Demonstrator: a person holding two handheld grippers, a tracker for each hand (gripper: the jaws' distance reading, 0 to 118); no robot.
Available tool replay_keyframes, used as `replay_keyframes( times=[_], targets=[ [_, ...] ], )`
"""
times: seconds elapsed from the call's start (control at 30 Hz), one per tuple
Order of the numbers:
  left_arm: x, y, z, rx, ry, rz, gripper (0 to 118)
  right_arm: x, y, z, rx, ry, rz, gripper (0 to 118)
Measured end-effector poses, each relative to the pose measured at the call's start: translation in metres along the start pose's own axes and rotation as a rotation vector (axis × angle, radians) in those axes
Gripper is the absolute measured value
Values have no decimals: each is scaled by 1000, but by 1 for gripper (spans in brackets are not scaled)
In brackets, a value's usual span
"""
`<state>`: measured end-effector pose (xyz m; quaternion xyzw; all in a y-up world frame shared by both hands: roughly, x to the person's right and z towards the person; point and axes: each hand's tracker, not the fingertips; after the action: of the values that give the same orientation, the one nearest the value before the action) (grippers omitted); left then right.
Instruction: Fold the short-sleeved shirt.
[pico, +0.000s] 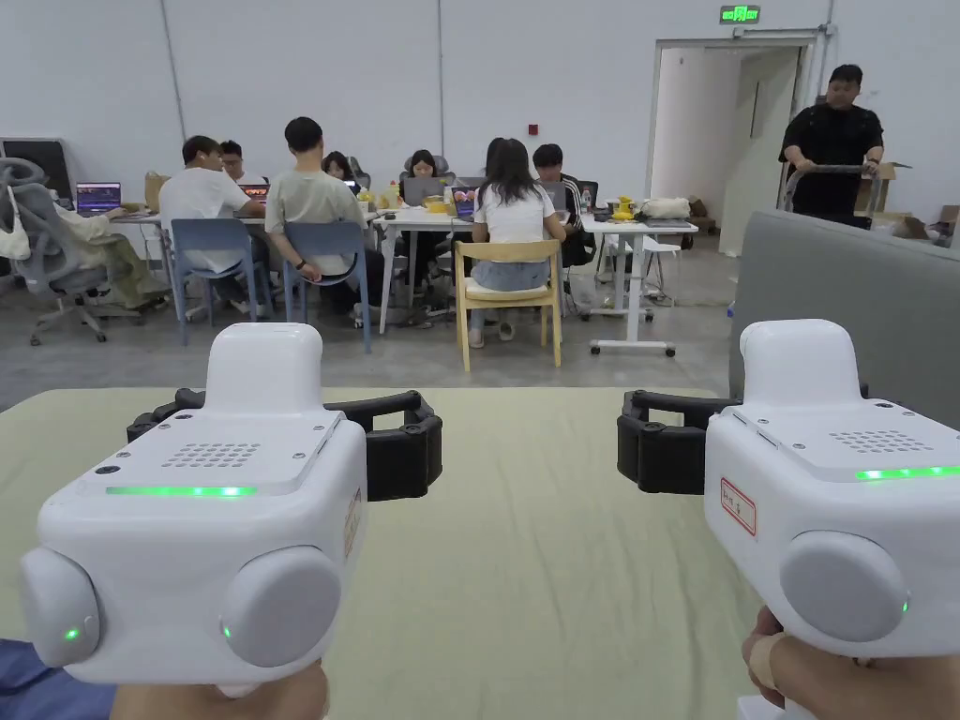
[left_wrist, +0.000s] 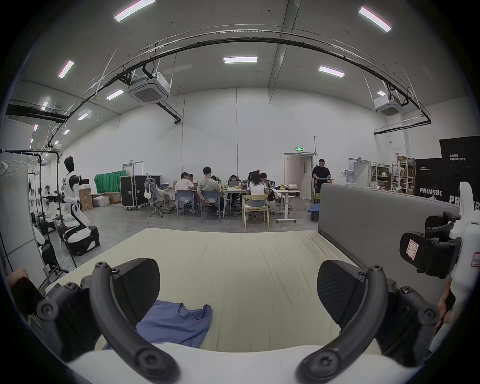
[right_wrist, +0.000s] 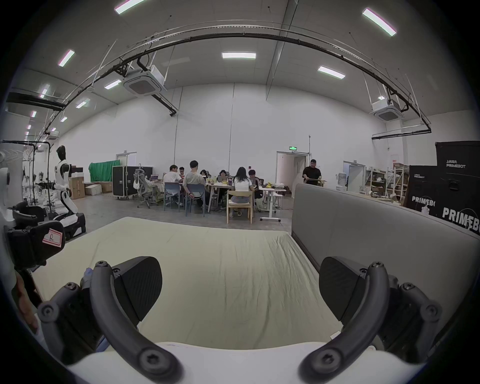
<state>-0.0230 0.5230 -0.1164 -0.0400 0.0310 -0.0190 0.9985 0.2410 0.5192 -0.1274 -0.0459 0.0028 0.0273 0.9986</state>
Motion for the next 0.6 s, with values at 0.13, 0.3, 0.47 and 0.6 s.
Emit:
replay_keyframes(
  times=[0.13,0.3,0.47,0.6],
  targets=[
    [1,0,1,3,4,-7,118,1,0,0,4,-9,-6,118],
    [2,0,0,3,2,-11,118,1,0,1,4,-9,-11,118],
    [2,0,1,5,1,-9,118,2,0,1,7,-9,-7,118],
    [2,-1,0,2,9,-14,118,2,0,1,8,-6,-7,118]
  ],
)
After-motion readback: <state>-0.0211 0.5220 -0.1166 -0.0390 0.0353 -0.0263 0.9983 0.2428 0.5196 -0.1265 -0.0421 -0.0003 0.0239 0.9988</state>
